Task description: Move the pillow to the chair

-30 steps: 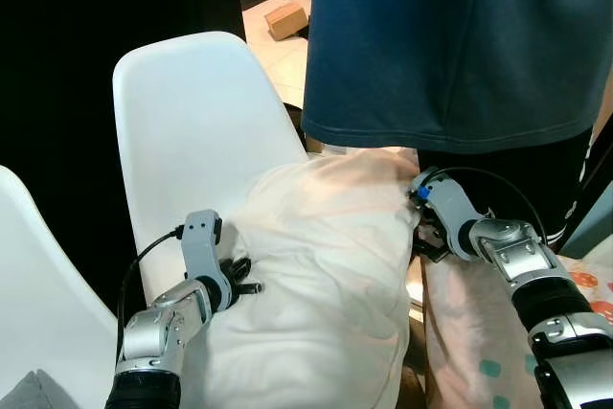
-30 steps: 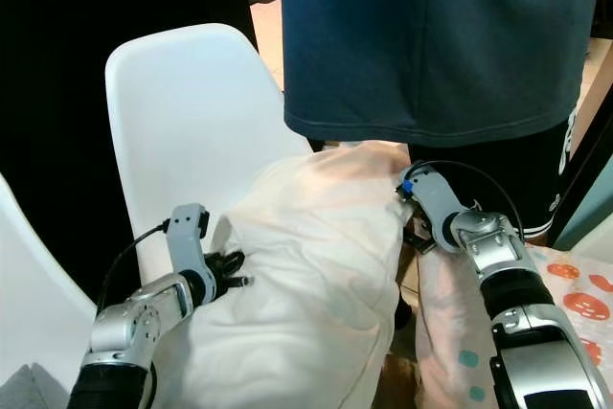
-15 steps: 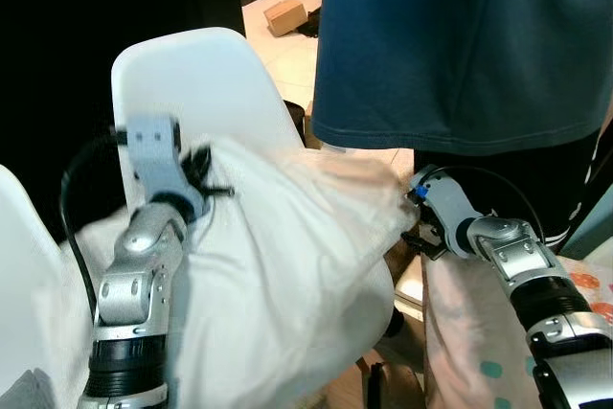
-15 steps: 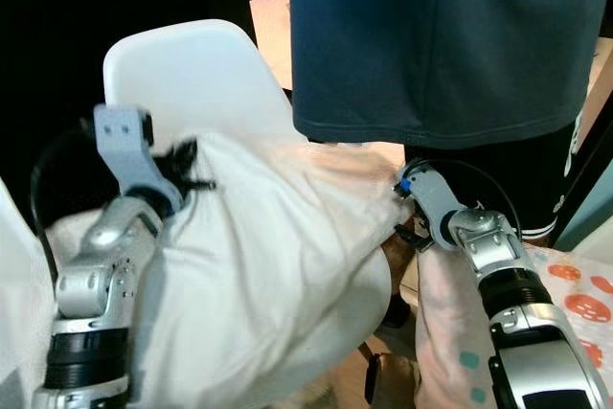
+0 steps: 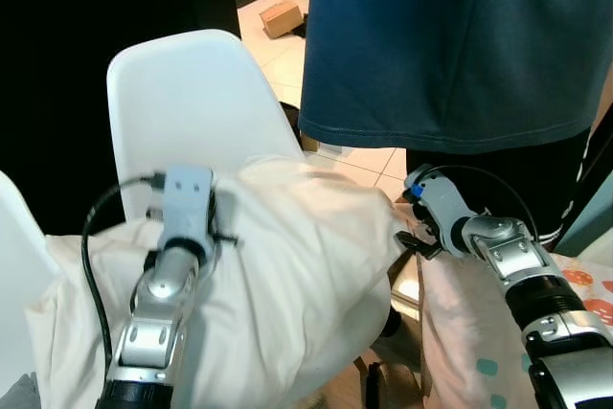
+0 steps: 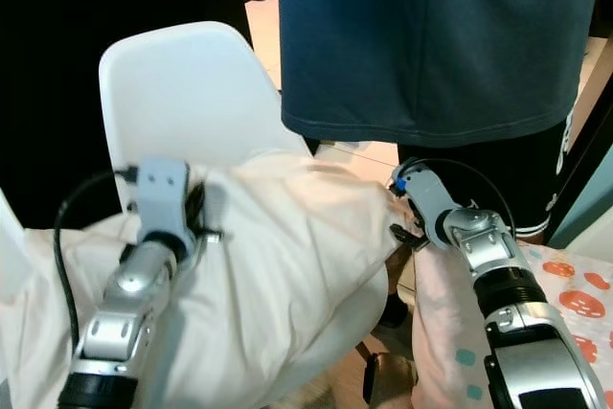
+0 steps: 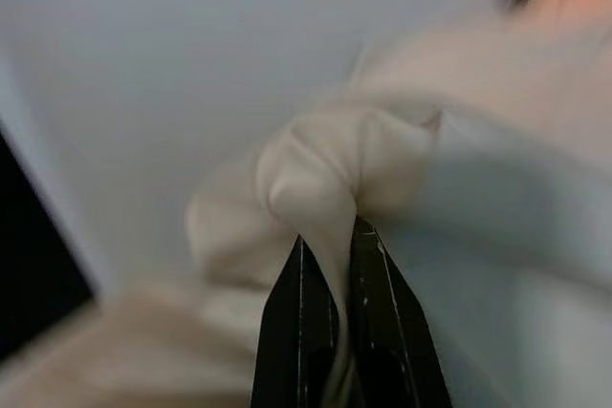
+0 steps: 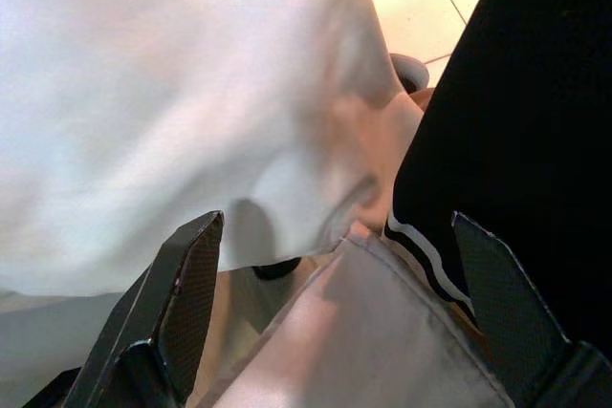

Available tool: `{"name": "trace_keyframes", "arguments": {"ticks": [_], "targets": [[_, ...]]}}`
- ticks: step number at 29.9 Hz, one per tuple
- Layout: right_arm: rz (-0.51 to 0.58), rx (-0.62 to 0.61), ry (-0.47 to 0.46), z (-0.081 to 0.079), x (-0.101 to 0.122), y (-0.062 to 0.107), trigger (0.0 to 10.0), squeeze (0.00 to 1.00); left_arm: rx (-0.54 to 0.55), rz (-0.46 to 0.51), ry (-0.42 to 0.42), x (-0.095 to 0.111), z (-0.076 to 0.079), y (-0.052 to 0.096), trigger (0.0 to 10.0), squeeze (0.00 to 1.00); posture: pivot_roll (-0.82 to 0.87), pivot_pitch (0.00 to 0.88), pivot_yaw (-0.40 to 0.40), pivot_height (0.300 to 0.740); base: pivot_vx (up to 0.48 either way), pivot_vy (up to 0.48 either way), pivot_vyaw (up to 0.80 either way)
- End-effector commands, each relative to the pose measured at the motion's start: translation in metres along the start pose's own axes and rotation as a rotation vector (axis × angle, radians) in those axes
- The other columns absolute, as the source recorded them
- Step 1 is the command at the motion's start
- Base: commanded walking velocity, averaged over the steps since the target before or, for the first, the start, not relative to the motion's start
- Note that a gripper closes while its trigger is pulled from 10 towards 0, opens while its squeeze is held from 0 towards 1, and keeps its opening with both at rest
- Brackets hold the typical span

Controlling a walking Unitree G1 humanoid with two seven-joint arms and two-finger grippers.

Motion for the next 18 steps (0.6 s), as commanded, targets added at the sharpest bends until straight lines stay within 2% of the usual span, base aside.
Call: {"name": "trace_keyframes", "arguments": {"ticks": [1,2,3,4,5,6,7,10,12,14,17,18], "targets": [[0.019,0.015,0.017,-0.004,0.007,-0.002,10.0,0.0,0.033,-0.077,-0.067,-0.021,-0.009,0.0,10.0,0.18,-0.08,0.064,0.033,0.56,0.0,0.0,0.0],[0.02,0.016,0.018,-0.004,0.007,-0.003,10.0,0.0,0.047,-0.115,-0.092,-0.034,-0.013,0.001,10.0,0.84,-0.08,0.063,0.033,0.56,0.0,0.0,0.0],[0.02,0.016,0.018,-0.004,0.007,-0.003,10.0,0.0,0.047,-0.115,-0.092,-0.034,-0.013,0.001,10.0,0.84,-0.08,0.063,0.033,0.56,0.0,0.0,0.0],[0.02,0.017,0.02,-0.004,0.007,-0.002,10.0,0.0,0.05,-0.165,-0.128,-0.046,-0.015,0.001,10.0,1.0,-0.09,0.065,0.035,0.56,0.0,0.0,0.0],[0.02,0.018,0.02,-0.004,0.006,-0.002,10.0,0.0,0.077,-0.186,-0.149,-0.05,-0.022,0.001,10.0,1.0,-0.09,0.066,0.036,0.56,0.0,0.0,0.0],[0.02,0.018,0.02,-0.004,0.006,-0.002,10.0,0.0,0.077,-0.186,-0.149,-0.05,-0.022,0.001,10.0,1.0,-0.09,0.066,0.036,0.56,0.0,0.0,0.0],[0.019,0.018,0.02,-0.004,0.006,-0.002,10.0,0.0,0.11,-0.173,-0.152,-0.045,-0.028,-0.001,10.0,1.0,-0.09,0.068,0.036,0.56,0.0,0.0,0.0],[0.021,0.017,0.015,-0.003,0.005,-0.001,10.0,0.0,0.141,-0.135,-0.175,-0.035,-0.035,-0.004,10.0,1.0,-0.09,0.072,0.034,0.56,0.0,0.0,0.0],[0.022,0.013,0.006,-0.003,0.004,-0.002,10.0,0.0,0.18,-0.022,-0.227,-0.006,-0.042,-0.008,10.0,1.0,-0.09,0.075,0.032,0.56,0.0,0.0,0.0],[0.032,0.013,-0.024,-0.007,0.006,-0.004,10.0,0.0,0.164,0.102,-0.324,0.023,-0.038,-0.009,10.0,1.0,-0.09,0.077,0.033,0.56,0.0,0.0,0.0],[0.038,0.015,-0.041,-0.009,0.007,-0.005,10.0,0.0,0.149,0.142,-0.363,0.032,-0.035,-0.008,10.0,1.0,-0.09,0.079,0.034,0.56,0.0,0.0,0.0],[0.03,0.023,-0.068,-0.017,0.006,-0.009,10.0,0.0,0.12,0.195,-0.412,0.046,-0.027,-0.005,10.0,1.0,-0.09,0.083,0.038,0.56,0.0,0.0,0.0]]}}
Point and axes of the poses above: a point about 5 cm out from each wrist's last joint towards the gripper, its own y axis pointing back from the gripper into the wrist, its own x axis along the axis of the wrist's last joint, z = x × y, the point moved 1 cm from there along -y, pointing out of the wrist towards the gripper, and after that the axes turned 5 degrees about y, right-handed, at the moved point
